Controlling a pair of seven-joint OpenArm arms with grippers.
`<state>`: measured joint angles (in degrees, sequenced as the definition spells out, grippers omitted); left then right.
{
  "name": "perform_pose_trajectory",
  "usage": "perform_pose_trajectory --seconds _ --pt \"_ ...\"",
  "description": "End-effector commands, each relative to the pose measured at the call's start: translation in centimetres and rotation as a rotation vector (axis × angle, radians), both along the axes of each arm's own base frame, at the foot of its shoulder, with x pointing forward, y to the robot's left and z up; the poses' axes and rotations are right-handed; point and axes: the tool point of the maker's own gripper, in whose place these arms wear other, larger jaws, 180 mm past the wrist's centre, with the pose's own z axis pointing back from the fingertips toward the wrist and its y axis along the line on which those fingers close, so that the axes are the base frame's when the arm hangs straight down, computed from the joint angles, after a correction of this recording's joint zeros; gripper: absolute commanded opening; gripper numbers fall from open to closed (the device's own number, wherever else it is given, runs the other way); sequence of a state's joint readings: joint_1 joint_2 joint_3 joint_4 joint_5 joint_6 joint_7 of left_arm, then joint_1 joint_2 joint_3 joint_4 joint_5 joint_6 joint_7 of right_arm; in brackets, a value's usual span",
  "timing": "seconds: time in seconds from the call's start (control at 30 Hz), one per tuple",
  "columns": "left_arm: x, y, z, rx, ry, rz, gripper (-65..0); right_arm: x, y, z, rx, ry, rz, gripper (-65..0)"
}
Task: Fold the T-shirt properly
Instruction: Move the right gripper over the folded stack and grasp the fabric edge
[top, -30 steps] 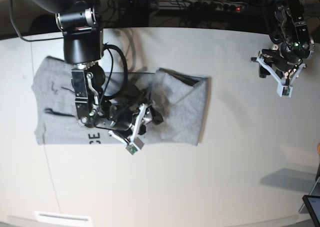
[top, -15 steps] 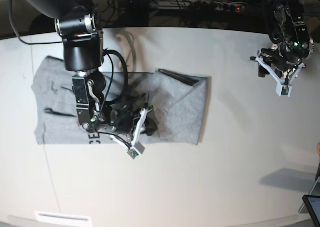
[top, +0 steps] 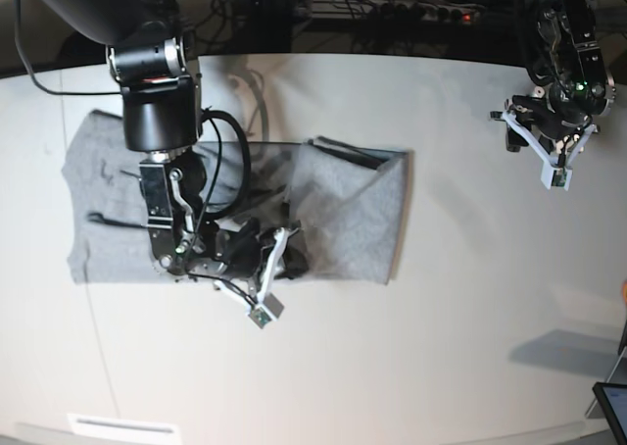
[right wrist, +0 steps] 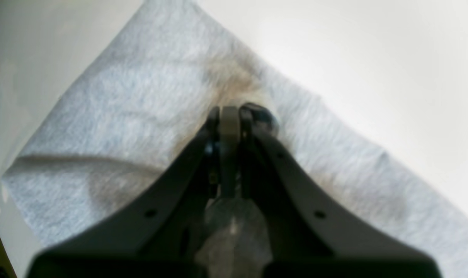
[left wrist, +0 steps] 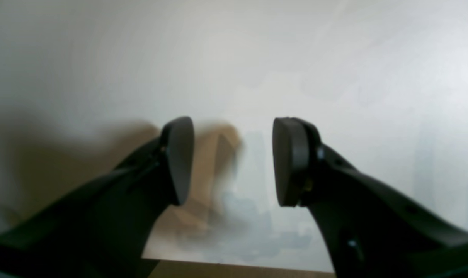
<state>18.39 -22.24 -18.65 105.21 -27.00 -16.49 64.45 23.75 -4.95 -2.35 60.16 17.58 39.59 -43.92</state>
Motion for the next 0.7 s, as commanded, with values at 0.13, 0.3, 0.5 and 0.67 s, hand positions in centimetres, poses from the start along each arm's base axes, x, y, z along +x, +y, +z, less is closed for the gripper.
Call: perform_pose_trajectory --seconds 0.13,0.3,0.5,0.67 --pt "0.7 0.5 1.1 0.019 -0.037 -0.003 -33.4 1.7 0.6 2.8 0.041 -0.078 0.000 -65.0" --pt "0.9 0.5 1.1 0.017 -0.038 -0.002 -33.4 2.1 -0.1 3.0 0.028 -0.089 -0.006 -65.0" --pt "0.0 1.2 -0.7 -0.003 0.012 0.029 -33.4 2.7 -0.6 4.5 0.016 -0.140 -0.010 -65.0" --pt "0.0 1.3 -0.8 -0.003 0.012 0.031 -33.4 2.8 -1.3 4.2 0.005 -0.138 -0.016 -65.0"
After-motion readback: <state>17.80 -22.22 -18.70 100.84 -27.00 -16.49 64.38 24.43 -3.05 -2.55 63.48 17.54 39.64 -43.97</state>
